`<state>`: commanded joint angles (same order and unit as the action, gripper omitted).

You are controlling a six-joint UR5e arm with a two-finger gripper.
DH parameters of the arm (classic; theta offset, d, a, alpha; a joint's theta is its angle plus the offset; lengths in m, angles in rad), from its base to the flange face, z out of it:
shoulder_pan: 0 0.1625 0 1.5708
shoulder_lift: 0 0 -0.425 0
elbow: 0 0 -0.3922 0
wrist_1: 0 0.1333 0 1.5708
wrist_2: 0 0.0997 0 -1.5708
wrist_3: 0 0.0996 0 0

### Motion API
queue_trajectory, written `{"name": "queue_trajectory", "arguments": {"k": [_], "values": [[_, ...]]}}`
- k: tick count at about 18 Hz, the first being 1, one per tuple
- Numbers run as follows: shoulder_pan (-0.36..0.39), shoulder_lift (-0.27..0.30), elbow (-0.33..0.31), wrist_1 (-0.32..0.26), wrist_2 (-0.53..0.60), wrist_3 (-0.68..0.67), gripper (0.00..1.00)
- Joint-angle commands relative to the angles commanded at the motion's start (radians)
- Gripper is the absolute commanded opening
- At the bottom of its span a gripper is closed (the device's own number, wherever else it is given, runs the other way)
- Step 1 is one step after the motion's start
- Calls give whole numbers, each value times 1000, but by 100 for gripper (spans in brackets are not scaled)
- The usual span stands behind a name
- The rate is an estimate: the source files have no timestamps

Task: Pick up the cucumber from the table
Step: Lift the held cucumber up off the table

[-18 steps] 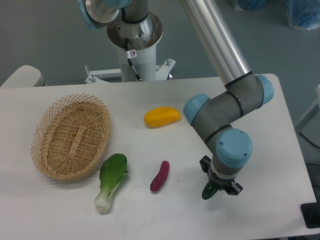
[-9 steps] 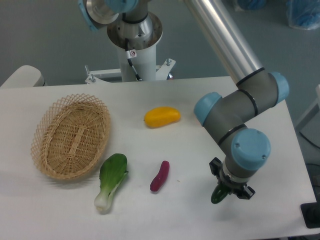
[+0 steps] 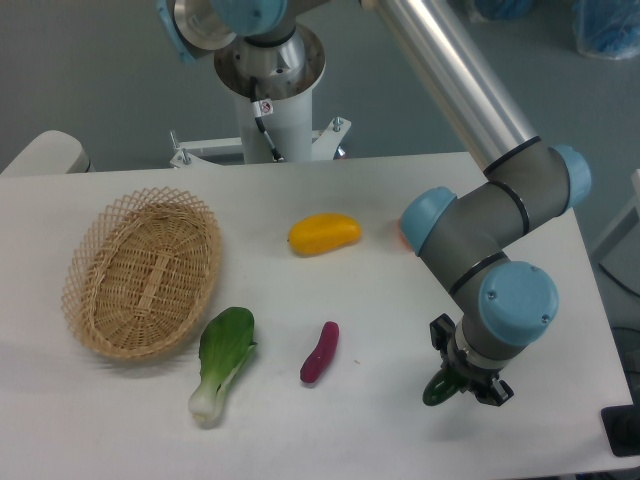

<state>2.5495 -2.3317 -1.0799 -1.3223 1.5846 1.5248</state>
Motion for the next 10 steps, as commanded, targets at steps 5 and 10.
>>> {"name": "queue_trajectory", "arguments": {"k": [5,10], "values": [[-2,0,-2,3,2,61,15],[-5,-2,-2,5,2,81,15]]}}
